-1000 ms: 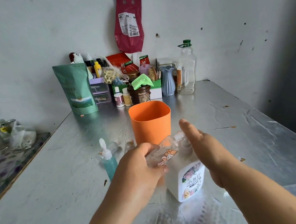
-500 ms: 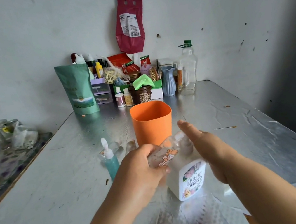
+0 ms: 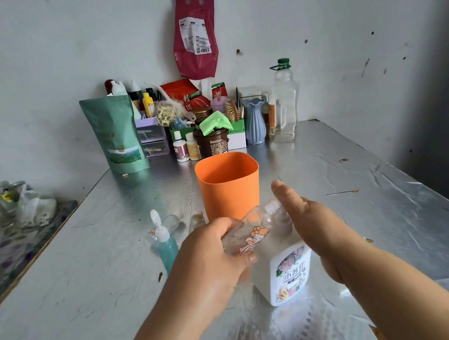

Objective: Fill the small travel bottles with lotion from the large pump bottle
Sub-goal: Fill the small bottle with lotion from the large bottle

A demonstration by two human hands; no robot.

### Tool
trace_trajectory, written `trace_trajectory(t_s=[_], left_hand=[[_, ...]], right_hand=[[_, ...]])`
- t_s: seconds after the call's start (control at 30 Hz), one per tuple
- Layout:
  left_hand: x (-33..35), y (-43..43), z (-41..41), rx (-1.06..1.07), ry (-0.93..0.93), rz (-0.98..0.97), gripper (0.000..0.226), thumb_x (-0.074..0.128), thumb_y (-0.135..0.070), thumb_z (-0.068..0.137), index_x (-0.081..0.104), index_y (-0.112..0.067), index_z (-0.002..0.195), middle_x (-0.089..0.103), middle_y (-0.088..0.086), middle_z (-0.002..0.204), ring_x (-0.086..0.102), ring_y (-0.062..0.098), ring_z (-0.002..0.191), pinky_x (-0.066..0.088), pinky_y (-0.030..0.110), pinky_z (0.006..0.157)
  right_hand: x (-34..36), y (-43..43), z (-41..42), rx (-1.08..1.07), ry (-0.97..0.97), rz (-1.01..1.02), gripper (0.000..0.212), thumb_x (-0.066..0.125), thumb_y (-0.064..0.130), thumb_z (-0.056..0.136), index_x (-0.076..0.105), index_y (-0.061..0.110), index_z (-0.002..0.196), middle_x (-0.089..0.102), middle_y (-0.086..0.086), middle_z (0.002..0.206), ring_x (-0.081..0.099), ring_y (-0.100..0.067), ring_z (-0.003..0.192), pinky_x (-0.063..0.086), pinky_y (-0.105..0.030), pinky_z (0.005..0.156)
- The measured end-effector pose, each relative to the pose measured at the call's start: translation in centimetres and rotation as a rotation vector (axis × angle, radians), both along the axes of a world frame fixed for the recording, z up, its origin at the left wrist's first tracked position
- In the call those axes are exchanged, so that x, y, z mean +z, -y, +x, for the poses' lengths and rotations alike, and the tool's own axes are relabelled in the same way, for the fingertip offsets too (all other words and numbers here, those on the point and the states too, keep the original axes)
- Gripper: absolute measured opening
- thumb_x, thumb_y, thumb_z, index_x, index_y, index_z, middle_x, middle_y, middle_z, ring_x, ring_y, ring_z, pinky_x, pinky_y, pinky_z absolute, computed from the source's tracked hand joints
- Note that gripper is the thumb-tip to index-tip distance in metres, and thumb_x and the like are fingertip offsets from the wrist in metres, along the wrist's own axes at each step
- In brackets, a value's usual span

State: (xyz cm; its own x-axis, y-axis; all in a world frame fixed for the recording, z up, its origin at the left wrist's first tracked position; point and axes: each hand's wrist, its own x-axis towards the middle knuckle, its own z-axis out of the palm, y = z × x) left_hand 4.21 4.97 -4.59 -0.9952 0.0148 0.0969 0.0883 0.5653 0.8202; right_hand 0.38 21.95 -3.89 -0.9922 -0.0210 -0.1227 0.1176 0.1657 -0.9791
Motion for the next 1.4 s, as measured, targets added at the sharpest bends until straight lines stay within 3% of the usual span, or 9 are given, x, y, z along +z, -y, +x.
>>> trace_trajectory(t_s=[0.13,0.23,0.4,0.53,0.6,0.67,0.93,1.2,1.4], left_hand=[[-0.6,0.1,-0.3,-0.004,0.007,-0.010,0.038,0.079,-0.018,0.077,0.066,-0.034,0.109,0.070,-0.018,0.105,0.066,0.002,0.095,0.054,0.032,0.085],[-0.9,0.0,-0.6,0.001,0.016,-0.011,0.038,0.079,-0.016,0.077,0.066,-0.034,0.107,0.071,-0.018,0.103,0.067,0.002,0.092,0.056,0.034,0.083],[-0.8,-0.1,-0.5,0.008,0.012,-0.006,0.040,0.079,-0.018,0.078,0.065,-0.035,0.111,0.070,-0.017,0.104,0.068,0.004,0.092,0.056,0.035,0.084],[-0.6,0.1,-0.5,-0.006,-0.005,0.002,0.043,0.079,-0.020,0.077,0.064,-0.033,0.116,0.068,-0.014,0.110,0.066,0.004,0.097,0.055,0.033,0.085],[-0.5,0.2,-0.5,-0.014,-0.006,0.009,0.042,0.079,-0.021,0.076,0.064,-0.033,0.114,0.068,-0.014,0.109,0.066,0.006,0.097,0.055,0.036,0.086],[-0.5,0.1,-0.5,-0.010,-0.010,0.010,0.042,0.079,-0.025,0.073,0.065,-0.035,0.111,0.068,-0.015,0.108,0.066,0.006,0.098,0.055,0.038,0.086],[-0.7,0.2,-0.7,-0.003,0.002,0.008,0.036,0.079,-0.020,0.076,0.066,-0.035,0.106,0.070,-0.015,0.101,0.068,0.005,0.090,0.056,0.036,0.083],[-1.5,0.1,-0.9,0.017,0.009,0.007,0.036,0.080,-0.020,0.076,0.065,-0.036,0.105,0.071,-0.019,0.100,0.067,0.002,0.093,0.055,0.037,0.086],[-0.9,-0.1,-0.5,0.010,0.019,0.050,0.042,0.076,-0.030,0.067,0.065,-0.037,0.107,0.072,-0.018,0.101,0.068,0.006,0.095,0.055,0.041,0.087]], right_hand=[[-0.4,0.0,0.0,-0.039,-0.050,-0.016,0.050,0.042,0.057,0.093,0.063,0.012,0.102,0.070,-0.010,0.095,0.064,-0.015,0.079,0.041,-0.024,0.060],[-0.8,0.3,0.0,-0.043,-0.068,-0.015,0.047,0.042,0.056,0.094,0.062,0.015,0.102,0.069,-0.006,0.092,0.064,-0.018,0.083,0.042,-0.026,0.063],[-0.7,0.1,-0.4,-0.008,0.022,0.007,0.066,0.044,0.071,0.084,0.064,0.013,0.105,0.072,-0.007,0.098,0.067,-0.023,0.093,0.046,-0.032,0.072],[-0.2,-0.1,-0.6,0.022,0.072,0.034,0.088,0.045,0.085,0.060,0.069,0.012,0.104,0.074,-0.009,0.099,0.069,-0.026,0.094,0.049,-0.039,0.087],[-0.1,0.0,-0.5,0.013,0.057,0.008,0.079,0.046,0.080,0.072,0.068,0.011,0.103,0.073,-0.011,0.098,0.069,-0.027,0.093,0.051,-0.037,0.085],[0.1,0.2,-0.3,0.002,0.045,-0.009,0.067,0.045,0.069,0.085,0.067,0.008,0.102,0.073,-0.014,0.097,0.069,-0.027,0.091,0.049,-0.031,0.071],[-0.3,0.1,-0.3,-0.017,-0.014,-0.006,0.065,0.043,0.068,0.086,0.066,0.010,0.104,0.072,-0.011,0.099,0.068,-0.025,0.093,0.044,-0.028,0.066],[-1.6,0.7,-0.6,-0.090,-0.067,-0.020,0.055,0.044,0.063,0.089,0.061,0.012,0.100,0.070,-0.009,0.093,0.066,-0.025,0.089,0.047,-0.033,0.070],[-1.0,0.2,-0.7,-0.007,0.038,-0.023,0.074,0.046,0.078,0.076,0.066,0.012,0.103,0.073,-0.010,0.098,0.070,-0.028,0.092,0.052,-0.042,0.091]])
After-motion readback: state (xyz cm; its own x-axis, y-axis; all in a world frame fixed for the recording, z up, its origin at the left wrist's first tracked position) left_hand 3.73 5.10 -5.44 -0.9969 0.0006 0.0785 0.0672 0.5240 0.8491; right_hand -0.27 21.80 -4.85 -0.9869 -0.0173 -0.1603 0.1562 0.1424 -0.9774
